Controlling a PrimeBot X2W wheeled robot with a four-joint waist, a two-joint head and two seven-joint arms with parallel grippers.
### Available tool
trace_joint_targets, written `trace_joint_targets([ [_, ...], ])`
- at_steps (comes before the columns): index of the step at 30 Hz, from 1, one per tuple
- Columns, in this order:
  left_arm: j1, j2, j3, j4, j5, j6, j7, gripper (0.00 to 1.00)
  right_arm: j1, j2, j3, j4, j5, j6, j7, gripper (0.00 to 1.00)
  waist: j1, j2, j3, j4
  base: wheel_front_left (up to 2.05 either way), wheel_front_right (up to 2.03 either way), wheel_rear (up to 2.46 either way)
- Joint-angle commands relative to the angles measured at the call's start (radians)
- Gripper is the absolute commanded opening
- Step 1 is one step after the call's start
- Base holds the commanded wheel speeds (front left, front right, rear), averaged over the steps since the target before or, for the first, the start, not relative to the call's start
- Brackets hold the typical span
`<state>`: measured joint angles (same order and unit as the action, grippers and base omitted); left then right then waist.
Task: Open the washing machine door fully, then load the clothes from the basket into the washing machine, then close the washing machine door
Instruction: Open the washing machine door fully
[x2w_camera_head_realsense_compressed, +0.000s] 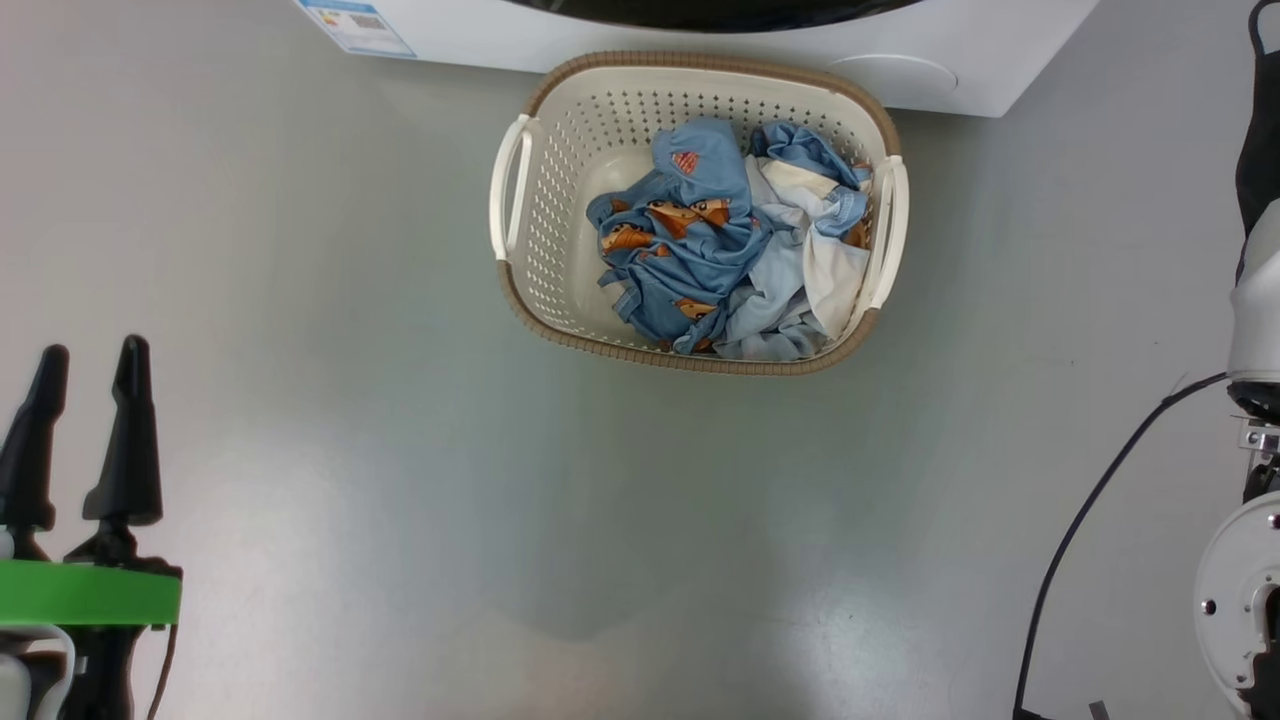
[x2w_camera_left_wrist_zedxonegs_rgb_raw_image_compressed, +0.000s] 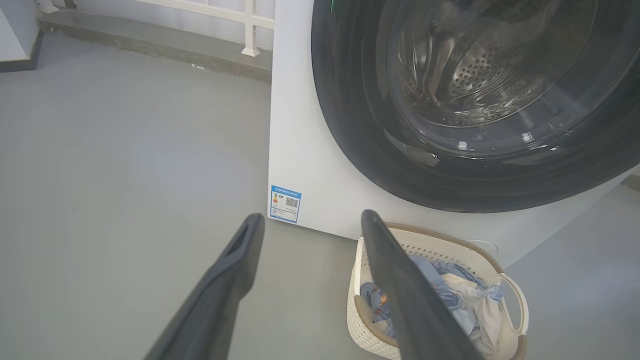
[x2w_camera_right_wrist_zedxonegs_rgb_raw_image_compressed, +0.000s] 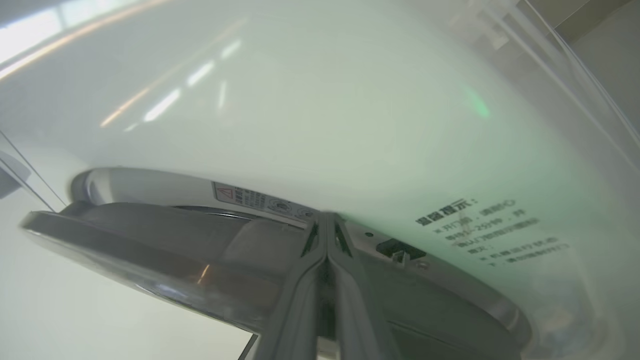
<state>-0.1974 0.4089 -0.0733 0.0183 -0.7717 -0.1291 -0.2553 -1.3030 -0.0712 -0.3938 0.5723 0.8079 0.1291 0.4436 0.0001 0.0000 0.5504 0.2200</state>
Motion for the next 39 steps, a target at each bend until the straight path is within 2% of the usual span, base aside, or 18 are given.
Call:
trace_joint_targets([
  [1, -0.029, 0.035, 0.038, -0.011, -0.005, -0.002, -0.006, 1.00, -0.047, 0.021, 0.014, -0.012, -0.013, 0.002, 0.005, 0.00, 0.0000, 0.0000, 0.002, 0.004, 0.00, 0.00, 0.00],
  [10, -0.031, 0.026, 0.030, 0.003, -0.002, -0.002, -0.006, 1.00, -0.061, 0.021, 0.035, 0.073, -0.039, 0.002, 0.049, 0.00, 0.0000, 0.0000, -0.024, 0.010, 0.00, 0.00, 0.00],
  [20, -0.006, 0.014, 0.028, 0.013, 0.019, -0.002, -0.006, 1.00, 0.042, 0.021, 0.056, 0.099, -0.009, 0.002, 0.127, 0.00, 0.0000, 0.0000, -0.109, -0.011, 0.00, 0.00, 0.00],
  [39, 0.043, -0.028, 0.022, 0.048, 0.075, -0.002, -0.006, 1.00, 0.292, 0.021, 0.136, 0.016, 0.116, 0.002, 0.276, 0.00, 0.0000, 0.0000, -0.271, -0.028, 0.00, 0.00, 0.00],
])
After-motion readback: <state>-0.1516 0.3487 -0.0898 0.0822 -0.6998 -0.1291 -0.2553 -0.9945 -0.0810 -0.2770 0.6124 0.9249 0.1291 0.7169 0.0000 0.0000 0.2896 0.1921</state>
